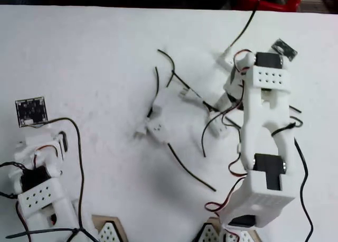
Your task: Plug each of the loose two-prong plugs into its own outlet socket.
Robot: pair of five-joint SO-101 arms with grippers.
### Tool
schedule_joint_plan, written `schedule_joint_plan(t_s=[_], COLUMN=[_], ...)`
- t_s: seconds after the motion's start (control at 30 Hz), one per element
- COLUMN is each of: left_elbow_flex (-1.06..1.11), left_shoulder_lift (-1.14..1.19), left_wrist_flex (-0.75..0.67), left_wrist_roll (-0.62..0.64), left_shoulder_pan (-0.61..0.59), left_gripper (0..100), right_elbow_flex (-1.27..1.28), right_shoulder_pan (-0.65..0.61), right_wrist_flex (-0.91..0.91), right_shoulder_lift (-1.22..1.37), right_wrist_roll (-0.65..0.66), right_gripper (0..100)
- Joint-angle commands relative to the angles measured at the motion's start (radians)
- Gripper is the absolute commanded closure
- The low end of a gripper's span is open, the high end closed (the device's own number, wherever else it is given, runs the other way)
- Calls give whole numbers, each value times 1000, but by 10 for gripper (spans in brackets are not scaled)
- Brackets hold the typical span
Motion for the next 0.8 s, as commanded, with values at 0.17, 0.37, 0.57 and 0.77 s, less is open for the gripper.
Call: schedule_joint_plan(t_s=[0.17,0.37,0.57,0.77], left_elbow_flex=[-8,-8,-8,-8], left_shoulder_lift=[-28,-28,-28,-28], left_wrist_flex=[-26,-26,-26,-25], left_wrist_roll=[3,3,3,3], left_shoulder_pan=[-5,-5,-5,-5], left_gripper=[775,775,775,775], right_elbow_flex=[38,38,40,37], right_shoulder_pan=[93,133,179,183], right_wrist_flex=[19,16,-222,-595], right_shoulder_lift=[-12,-104,-176,-110], right_wrist_roll=[130,176,221,235], right_gripper=[981,981,981,981])
